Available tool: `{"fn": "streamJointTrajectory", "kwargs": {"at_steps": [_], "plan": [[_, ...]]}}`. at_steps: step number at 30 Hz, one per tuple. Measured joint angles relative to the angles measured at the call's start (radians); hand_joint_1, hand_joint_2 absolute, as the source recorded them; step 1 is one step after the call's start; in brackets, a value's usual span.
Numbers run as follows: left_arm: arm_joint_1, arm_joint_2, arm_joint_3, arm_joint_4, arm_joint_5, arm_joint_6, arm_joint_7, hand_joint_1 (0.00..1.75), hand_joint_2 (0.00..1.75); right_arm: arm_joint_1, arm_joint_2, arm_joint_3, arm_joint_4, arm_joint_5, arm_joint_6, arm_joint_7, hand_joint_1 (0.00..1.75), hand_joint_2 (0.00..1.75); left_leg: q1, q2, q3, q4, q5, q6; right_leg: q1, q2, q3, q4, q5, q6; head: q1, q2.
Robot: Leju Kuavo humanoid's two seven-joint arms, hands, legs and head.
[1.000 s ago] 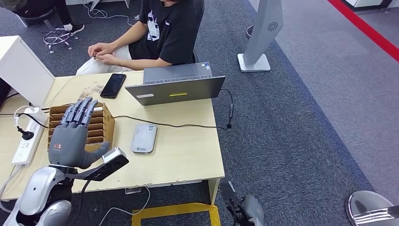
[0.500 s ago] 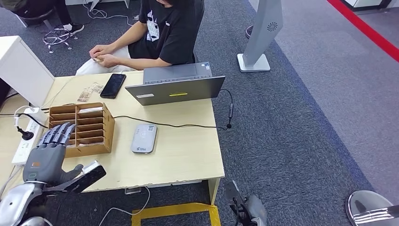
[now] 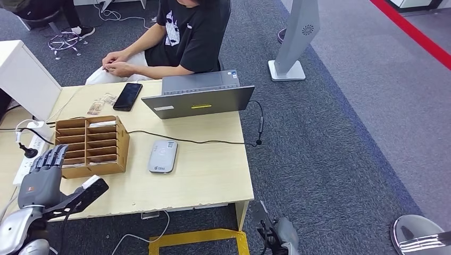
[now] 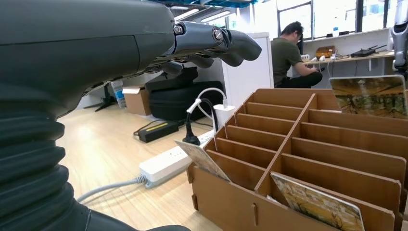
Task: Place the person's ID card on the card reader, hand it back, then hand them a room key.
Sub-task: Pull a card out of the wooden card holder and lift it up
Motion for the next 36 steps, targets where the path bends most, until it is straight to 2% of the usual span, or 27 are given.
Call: {"fn": "streamJointTrajectory", "kwargs": {"at_steps": [10,20,29,36], "plan": [[-0.004,-0.064,0.047,0.098,-0.001,0.03,-0.042,0.0,1.75,-0.008,0.0,0.006,0.036,-0.017,-0.011,-0.023,0.0,1.75,0.0,0.0,0.0,0.0,0.0,0.0,0.0,0.0,0.0,0.0,0.0,0.0,0.0,0.0],[-0.072,-0.133,0.046,0.194,-0.043,0.041,-0.074,0.0,1.75,-0.037,0.009,0.033,0.063,-0.033,-0.011,-0.034,0.0,1.75,0.0,0.0,0.0,0.0,0.0,0.0,0.0,0.0,0.0,0.0,0.0,0.0,0.0,0.0],[-0.155,-0.151,0.024,0.267,-0.07,0.037,-0.08,0.0,1.75,-0.052,0.01,0.051,0.095,-0.048,-0.013,-0.051,0.0,1.75,0.0,0.0,0.0,0.0,0.0,0.0,0.0,0.0,0.0,0.0,0.0,0.0,0.0,0.0],[-0.165,-0.155,0.009,0.291,-0.07,0.034,-0.081,0.0,1.75,-0.055,0.014,0.061,0.107,-0.061,-0.017,-0.056,0.0,1.75,0.0,0.0,0.0,0.0,0.0,0.0,0.0,0.0,0.0,0.0,0.0,0.0,0.0,0.0]]}}
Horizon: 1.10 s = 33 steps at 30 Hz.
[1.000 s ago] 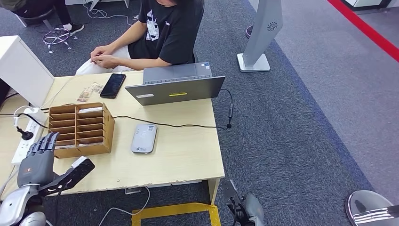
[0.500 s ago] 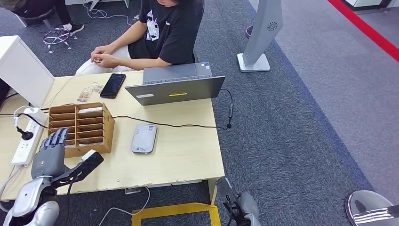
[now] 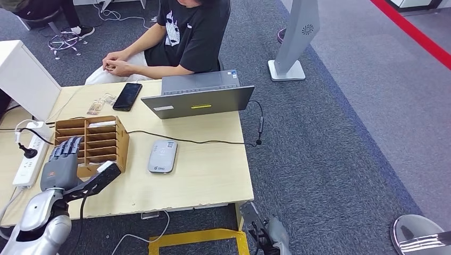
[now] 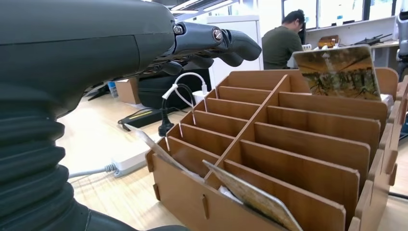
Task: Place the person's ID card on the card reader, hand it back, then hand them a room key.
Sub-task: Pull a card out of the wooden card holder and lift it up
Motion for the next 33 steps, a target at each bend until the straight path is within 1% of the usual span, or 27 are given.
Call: {"fn": "streamJointTrajectory", "kwargs": {"at_steps": [8,20,29,30,33], "plan": [[0.0,-0.002,-0.006,0.022,0.0,0.001,0.002,0.0,1.75,-0.001,0.001,0.004,0.003,0.0,0.0,0.0,0.0,1.75,0.0,0.0,0.0,0.0,0.0,0.0,0.0,0.0,0.0,0.0,0.0,0.0,0.0,0.0],[-0.016,-0.035,-0.015,0.076,-0.009,0.0,0.002,0.0,1.75,-0.013,0.003,0.017,0.01,-0.001,0.001,-0.004,0.0,1.75,0.0,0.0,0.0,0.0,0.0,0.0,0.0,0.0,0.0,0.0,0.0,0.0,0.0,0.0],[-0.024,-0.049,-0.026,0.1,-0.012,0.004,0.002,0.0,1.75,-0.018,0.005,0.024,0.019,-0.001,0.002,-0.004,0.0,1.75,0.0,0.0,0.0,0.0,0.0,0.0,0.0,0.0,0.0,0.0,0.0,0.0,0.0,0.0],[-0.025,-0.05,-0.026,0.103,-0.012,0.005,0.001,0.03,1.75,-0.018,0.006,0.024,0.02,-0.001,0.002,-0.004,0.0,1.75,0.0,0.0,0.0,0.0,0.0,0.0,0.0,0.0,0.0,0.0,0.0,0.0,0.0,0.0],[-0.031,-0.054,-0.026,0.117,-0.012,0.014,-0.004,1.34,1.75,-0.021,0.009,0.025,0.025,-0.004,0.001,-0.006,0.0,1.75,0.0,0.0,0.0,0.0,0.0,0.0,0.0,0.0,0.0,0.0,0.0,0.0,0.0,0.0]]}}
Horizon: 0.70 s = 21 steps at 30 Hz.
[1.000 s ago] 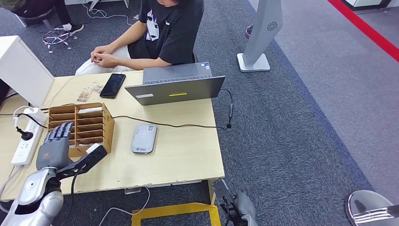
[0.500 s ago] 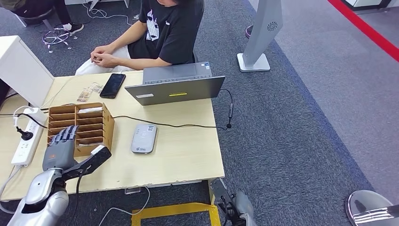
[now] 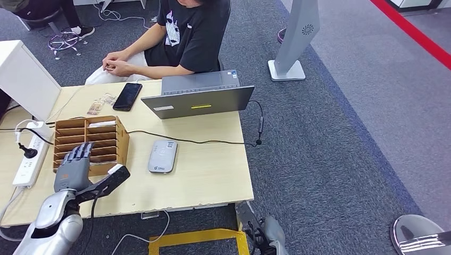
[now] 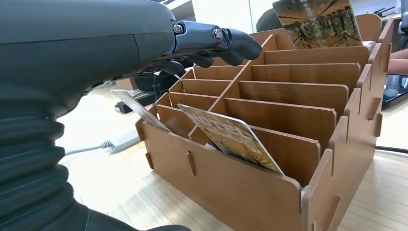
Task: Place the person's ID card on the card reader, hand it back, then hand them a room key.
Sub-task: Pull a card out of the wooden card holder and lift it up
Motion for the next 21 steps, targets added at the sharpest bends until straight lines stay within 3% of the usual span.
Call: {"fn": "streamJointTrajectory", "kwargs": {"at_steps": [1,21], "plan": [[-0.002,-0.001,0.0,0.006,0.0,0.004,-0.002,1.75,1.75,-0.002,0.001,0.001,0.002,-0.002,0.0,-0.001,0.0,1.75,0.0,0.0,0.0,0.0,0.0,0.0,0.0,0.0,0.0,0.0,0.0,0.0,0.0,0.0],[-0.029,-0.013,0.0,0.069,-0.019,0.054,0.02,1.75,1.75,-0.01,0.002,0.011,0.02,-0.024,-0.006,-0.003,0.0,1.75,0.0,0.0,0.0,0.0,0.0,0.0,0.0,0.0,0.0,0.0,0.0,0.0,0.0,0.0]]}}
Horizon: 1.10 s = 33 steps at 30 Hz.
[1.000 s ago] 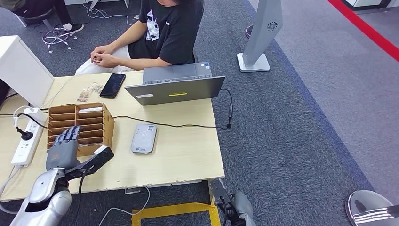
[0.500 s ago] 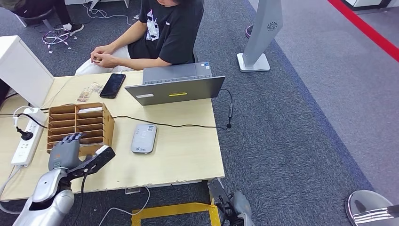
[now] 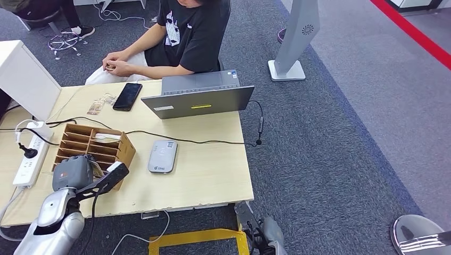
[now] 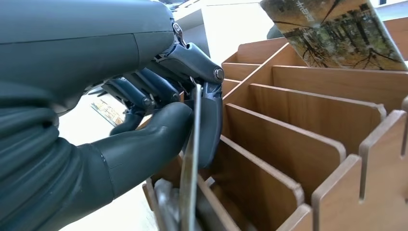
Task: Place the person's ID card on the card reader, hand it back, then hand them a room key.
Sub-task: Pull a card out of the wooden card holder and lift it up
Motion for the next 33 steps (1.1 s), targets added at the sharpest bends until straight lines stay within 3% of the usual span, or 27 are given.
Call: {"fn": "streamJointTrajectory", "kwargs": {"at_steps": [15,20,25,33], "plan": [[-0.001,0.001,0.002,0.012,0.001,0.018,0.009,1.75,1.75,0.0,0.0,0.002,0.0,-0.002,-0.008,0.006,0.0,1.75,0.0,0.0,0.0,0.0,0.0,0.0,0.0,0.0,0.0,0.0,0.0,0.0,0.0,0.0],[-0.002,0.0,0.009,0.001,0.015,0.061,-0.014,1.75,1.75,0.001,0.0,0.003,0.0,0.001,-0.008,0.006,0.0,1.75,0.0,0.0,0.0,0.0,0.0,0.0,0.0,0.0,0.0,0.0,0.0,0.0,0.0,0.0],[-0.03,-0.005,0.032,-0.094,0.045,0.103,-0.042,1.75,1.75,0.007,-0.002,0.006,-0.007,0.019,-0.009,0.011,0.0,1.75,0.0,-0.001,0.0,0.0,0.0,0.0,0.0,-0.001,0.0,0.0,0.0,0.0,0.0,0.0],[-0.128,-0.015,0.071,-0.299,0.085,0.076,-0.051,1.75,1.75,0.026,-0.003,0.013,-0.03,0.048,-0.008,0.027,0.0,1.75,0.0,-0.001,0.0,0.0,0.0,0.0,0.0,-0.001,0.0,0.0,0.0,0.0,0.0,0.0]]}}
